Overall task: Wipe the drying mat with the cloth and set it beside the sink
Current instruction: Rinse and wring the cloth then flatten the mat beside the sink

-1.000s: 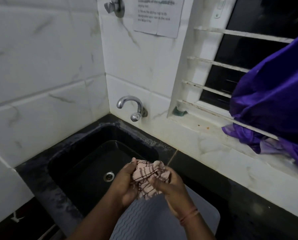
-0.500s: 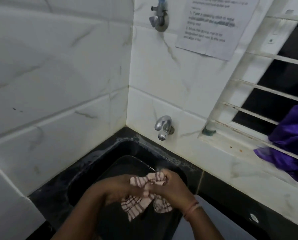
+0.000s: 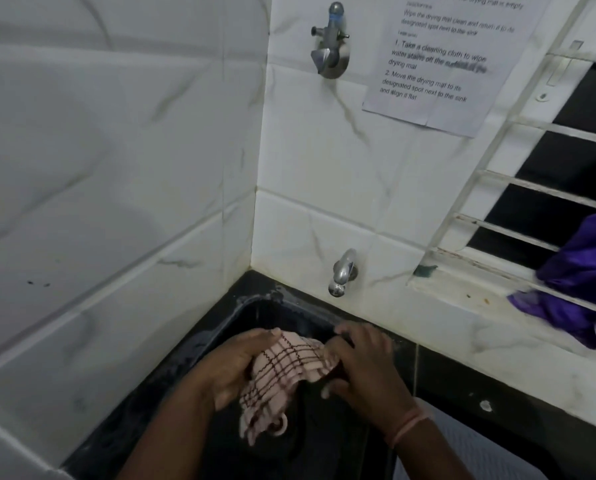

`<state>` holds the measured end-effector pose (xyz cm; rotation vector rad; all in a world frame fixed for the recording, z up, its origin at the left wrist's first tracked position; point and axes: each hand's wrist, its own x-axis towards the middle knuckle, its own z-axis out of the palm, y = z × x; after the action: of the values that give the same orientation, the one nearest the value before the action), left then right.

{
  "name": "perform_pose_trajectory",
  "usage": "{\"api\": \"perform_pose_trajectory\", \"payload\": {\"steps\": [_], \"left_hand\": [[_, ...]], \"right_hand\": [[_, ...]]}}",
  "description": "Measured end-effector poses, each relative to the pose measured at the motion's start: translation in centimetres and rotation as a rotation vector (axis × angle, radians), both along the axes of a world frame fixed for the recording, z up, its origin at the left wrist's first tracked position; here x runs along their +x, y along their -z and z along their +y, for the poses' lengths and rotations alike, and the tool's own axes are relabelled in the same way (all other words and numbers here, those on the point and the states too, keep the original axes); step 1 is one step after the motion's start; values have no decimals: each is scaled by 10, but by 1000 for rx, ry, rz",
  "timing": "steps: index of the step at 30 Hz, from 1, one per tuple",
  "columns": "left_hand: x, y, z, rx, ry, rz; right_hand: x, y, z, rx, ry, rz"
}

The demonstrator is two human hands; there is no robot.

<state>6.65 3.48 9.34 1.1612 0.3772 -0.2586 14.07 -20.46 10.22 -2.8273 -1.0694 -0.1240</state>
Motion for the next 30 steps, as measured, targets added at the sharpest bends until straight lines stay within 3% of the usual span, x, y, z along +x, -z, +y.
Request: {"api": "perform_pose_trajectory", "payload": {"steps": [2, 3, 5, 7, 9, 12, 14, 17, 21, 24, 27, 30], "left_hand": [[6, 7, 1, 170, -50, 0], [7, 10, 0, 240, -60, -3], [10, 14, -1, 291, -107, -17], [12, 15, 1, 299, -106, -57], [14, 13, 5, 213, -30, -127], [15, 15, 14, 96, -12, -193], [18, 18, 21, 162, -57, -188], [27, 21, 34, 339, -146, -129], [45, 25, 55, 135, -75, -53], [62, 25, 65, 143, 70, -20], [90, 41, 70, 245, 7, 97], [127, 77, 77, 488, -138, 264]], "right_hand": [[3, 12, -5, -228, 197, 230], [4, 17, -4, -168, 190, 266], [-3, 24, 7, 244, 82, 293], [-11, 24, 31, 550, 59, 479], [-15, 23, 55, 649, 93, 689], [-8, 30, 78, 703, 82, 744], [0, 33, 87, 739, 110, 788], [20, 31, 99, 741, 169, 883], [45, 33, 110, 911, 188, 1150], [59, 41, 121, 1103, 244, 1235], [70, 66, 142, 1176, 518, 1117], [77, 94, 169, 1354, 634, 1288]]}}
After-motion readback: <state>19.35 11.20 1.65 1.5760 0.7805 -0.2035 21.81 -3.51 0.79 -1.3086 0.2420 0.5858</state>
